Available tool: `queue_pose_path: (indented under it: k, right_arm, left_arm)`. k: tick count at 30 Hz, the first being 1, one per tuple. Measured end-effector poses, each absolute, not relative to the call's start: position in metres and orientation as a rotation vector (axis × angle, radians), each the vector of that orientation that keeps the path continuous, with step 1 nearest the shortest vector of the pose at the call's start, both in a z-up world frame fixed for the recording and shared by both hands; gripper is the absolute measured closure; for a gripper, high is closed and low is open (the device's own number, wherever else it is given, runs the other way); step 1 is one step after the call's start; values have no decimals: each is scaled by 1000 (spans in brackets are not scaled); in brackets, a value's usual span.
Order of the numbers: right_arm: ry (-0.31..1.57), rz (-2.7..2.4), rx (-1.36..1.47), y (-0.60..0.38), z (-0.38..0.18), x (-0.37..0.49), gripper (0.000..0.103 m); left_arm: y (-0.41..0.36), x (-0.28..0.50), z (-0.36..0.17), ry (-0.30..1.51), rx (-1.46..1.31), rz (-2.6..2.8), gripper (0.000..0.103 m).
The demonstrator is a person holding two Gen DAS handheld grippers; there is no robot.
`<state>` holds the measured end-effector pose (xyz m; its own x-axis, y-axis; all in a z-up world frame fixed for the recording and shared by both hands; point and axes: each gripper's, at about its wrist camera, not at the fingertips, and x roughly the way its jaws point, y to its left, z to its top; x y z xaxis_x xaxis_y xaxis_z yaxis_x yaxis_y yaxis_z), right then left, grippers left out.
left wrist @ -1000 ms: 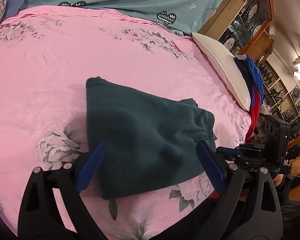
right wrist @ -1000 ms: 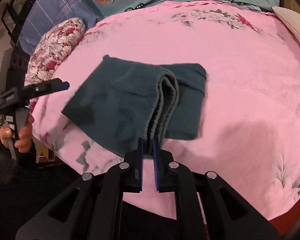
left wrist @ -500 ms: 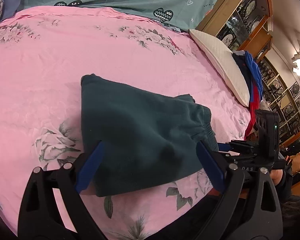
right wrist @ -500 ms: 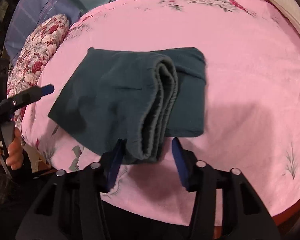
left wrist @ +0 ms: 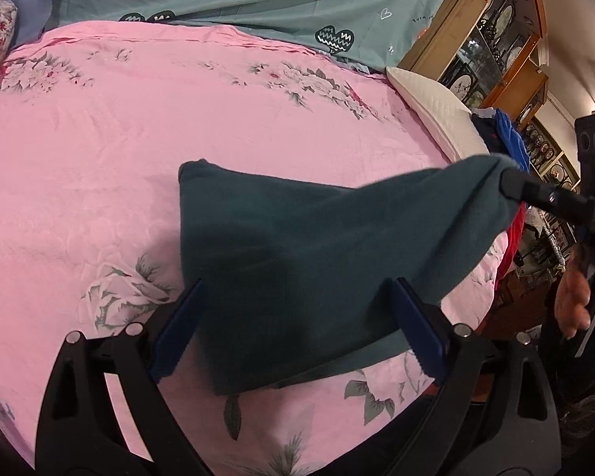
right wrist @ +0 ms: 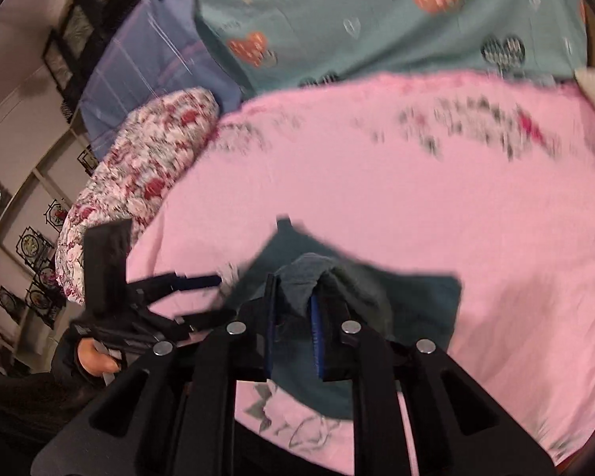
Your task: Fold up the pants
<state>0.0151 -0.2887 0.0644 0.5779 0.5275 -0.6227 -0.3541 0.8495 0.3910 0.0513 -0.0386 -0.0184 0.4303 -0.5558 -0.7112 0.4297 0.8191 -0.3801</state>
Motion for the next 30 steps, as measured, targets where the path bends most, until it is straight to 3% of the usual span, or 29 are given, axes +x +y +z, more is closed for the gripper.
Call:
queue_pose_path:
  k: [2,8,16,18,20,21,25,30]
  right_arm:
    - [833,516,240,-298,62,17,88]
    - [1130,438,307,-313,-36,3,87]
    - [1148,385,294,-317,-58,-8,84]
    - [1157,382,255,-313,-58,-6,74]
    - [1121,375,262,-320,-57,-4,56]
    - [1111,378,298,-326,-59,-1,56]
    - [1144,531,519,-332,-83,12,59]
    - [1186,591,526,-309,-90,16,82]
  left_arm:
    - [-41,50,-19,940,-135,-621,8]
    - [-50,54,-30,978,-99,-643,8]
    - [-62,48,-29,972,-67,-669,8]
    - [-60,48,-29,972,-75,-665,8]
    - [-57,49,-30,973,-86,-661,8]
    - [-56,49,-30,974,-90,-661,8]
    - [-58,46,-30,974,-80,-666,8]
    - [-57,46,-29,972,-83,-661,8]
